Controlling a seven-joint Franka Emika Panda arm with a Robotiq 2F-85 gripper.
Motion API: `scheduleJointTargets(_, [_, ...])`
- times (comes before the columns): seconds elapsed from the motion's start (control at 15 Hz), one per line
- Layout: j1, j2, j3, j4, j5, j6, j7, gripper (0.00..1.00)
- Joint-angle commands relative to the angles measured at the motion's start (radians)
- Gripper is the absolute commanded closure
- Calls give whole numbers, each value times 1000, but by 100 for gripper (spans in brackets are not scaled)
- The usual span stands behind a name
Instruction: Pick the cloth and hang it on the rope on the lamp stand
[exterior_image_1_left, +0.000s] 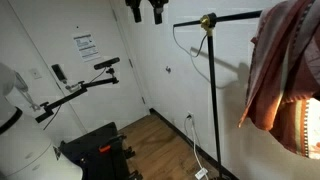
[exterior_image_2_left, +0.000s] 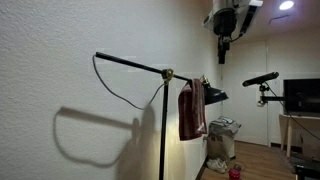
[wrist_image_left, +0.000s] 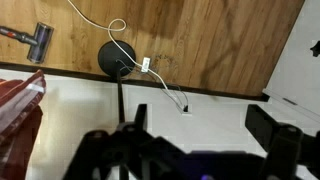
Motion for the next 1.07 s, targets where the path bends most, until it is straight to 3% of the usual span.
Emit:
scheduleJointTargets(0.0, [-27, 3, 23, 3, 10, -5, -9, 0])
scheduleJointTargets(0.27, [-38, -18, 60, -68, 1, 123, 26, 0])
scheduleJointTargets(0.4, [-26, 7, 56, -53, 5, 67, -12, 0])
scheduleJointTargets(0.87, [-37, 5, 64, -50, 0, 93, 4, 0])
scheduleJointTargets(1.0, [-62, -25, 110, -116, -38, 258, 116, 0])
